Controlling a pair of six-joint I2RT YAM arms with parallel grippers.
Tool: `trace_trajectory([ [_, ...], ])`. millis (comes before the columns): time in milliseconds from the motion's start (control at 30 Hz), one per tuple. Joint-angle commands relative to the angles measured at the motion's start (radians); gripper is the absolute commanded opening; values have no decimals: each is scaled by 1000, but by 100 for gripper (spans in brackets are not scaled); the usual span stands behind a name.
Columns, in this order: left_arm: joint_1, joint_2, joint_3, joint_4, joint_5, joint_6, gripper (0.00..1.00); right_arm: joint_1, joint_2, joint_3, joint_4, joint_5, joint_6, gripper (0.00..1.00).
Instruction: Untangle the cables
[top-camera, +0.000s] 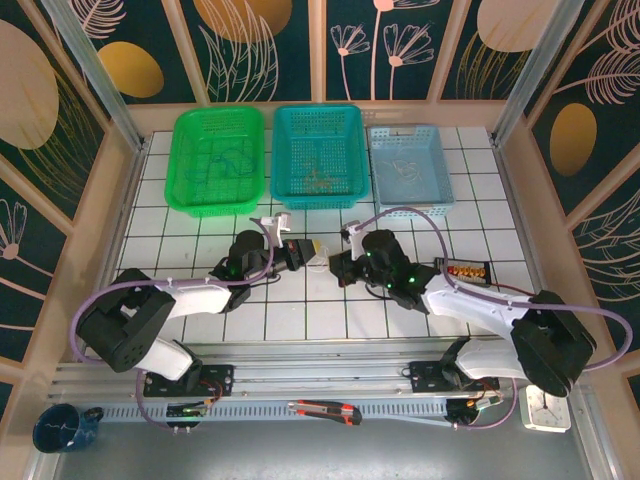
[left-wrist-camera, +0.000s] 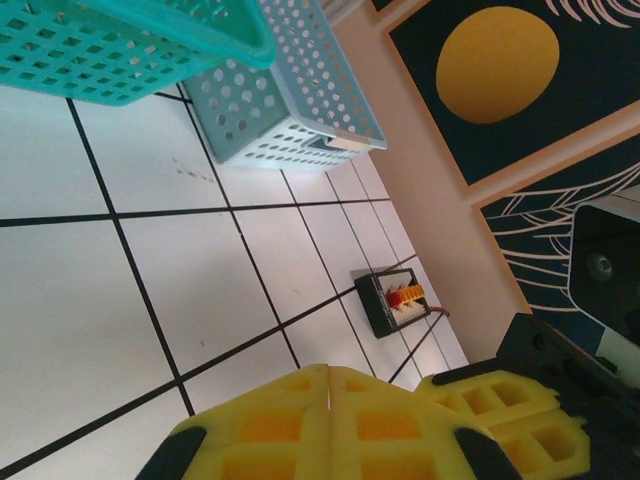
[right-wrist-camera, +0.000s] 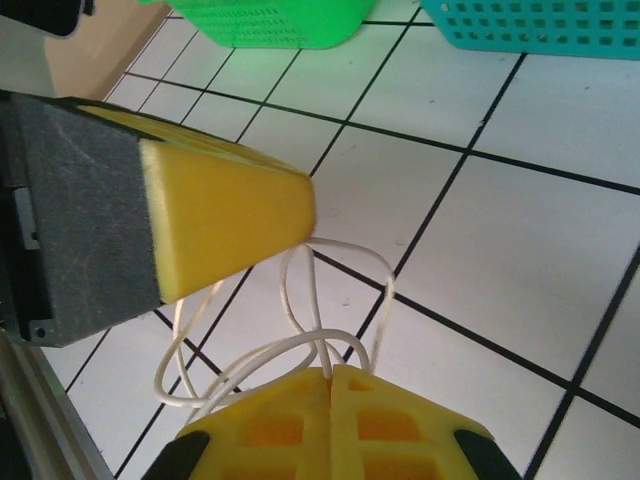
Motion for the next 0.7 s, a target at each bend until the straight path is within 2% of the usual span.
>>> trace_trajectory([
  [0,8,-65,-11,0,-79,5,0,-35,-35,-44,-23,51,10,0],
  [133,31,-143,-34,-25,-155,4,0,-143,-58,-112,-24,51,32,0],
  [233,52,-190,-46,-35,-171,0,0,-217,-98,-157,-27,45,49,0],
  [500,60,-247,-87,-23,-230,-4,0,-265,-197,-163,-104,115,59,0],
  [667,65,-273,-116,-23,-263,-8,0,-380,-281,-138,-153,112,61,0],
])
